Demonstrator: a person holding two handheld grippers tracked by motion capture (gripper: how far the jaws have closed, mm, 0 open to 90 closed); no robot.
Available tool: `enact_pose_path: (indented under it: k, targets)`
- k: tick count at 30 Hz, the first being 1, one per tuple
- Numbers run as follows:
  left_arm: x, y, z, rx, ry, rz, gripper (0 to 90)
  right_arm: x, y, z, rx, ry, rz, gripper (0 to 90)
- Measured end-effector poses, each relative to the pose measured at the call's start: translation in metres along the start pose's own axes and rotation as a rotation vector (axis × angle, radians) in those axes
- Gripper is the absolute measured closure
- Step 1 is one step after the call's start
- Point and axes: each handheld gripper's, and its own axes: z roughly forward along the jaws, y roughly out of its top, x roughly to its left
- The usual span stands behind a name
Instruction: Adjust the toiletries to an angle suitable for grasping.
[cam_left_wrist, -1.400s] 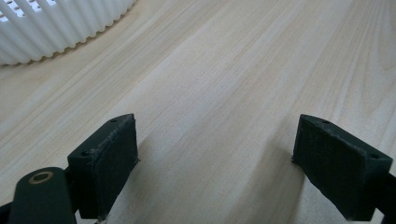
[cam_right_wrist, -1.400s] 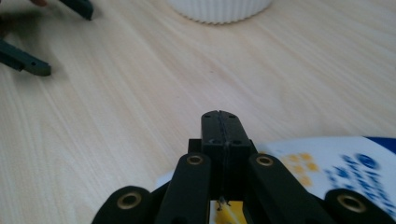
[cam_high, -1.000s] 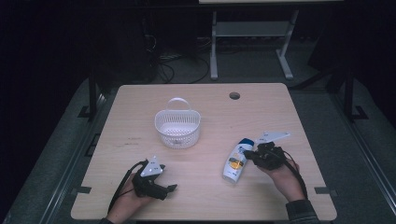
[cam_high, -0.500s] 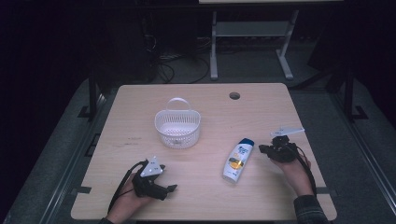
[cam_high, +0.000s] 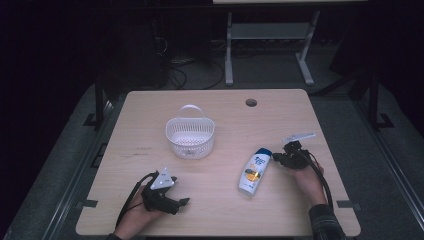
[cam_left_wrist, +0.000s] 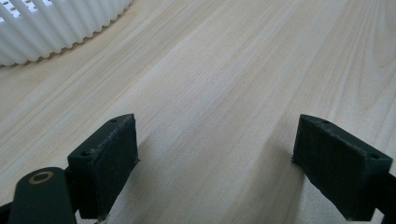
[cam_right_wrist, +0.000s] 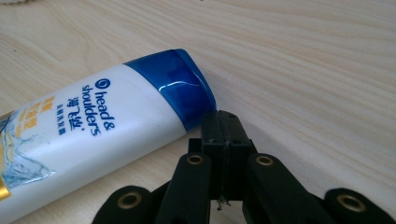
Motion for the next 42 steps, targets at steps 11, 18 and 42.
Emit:
enact_pose_path:
  k: [11,18,42]
  targets:
    - [0.0,0.0,0.0,-0.001,0.0,0.0,12.9,0.009,0.004,0.003,-0.006,0.018,-0.023,89.5]
    - [0.0,0.0,0.0,0.0,0.0,0.0,12.9,0.019,0.012,0.008,-0.006,0.029,-0.049,89.5]
    - [0.0,0.0,0.0,0.0,-0.004,0.004,12.9,0.044,0.02,0.017,0.004,0.071,-0.11,89.5]
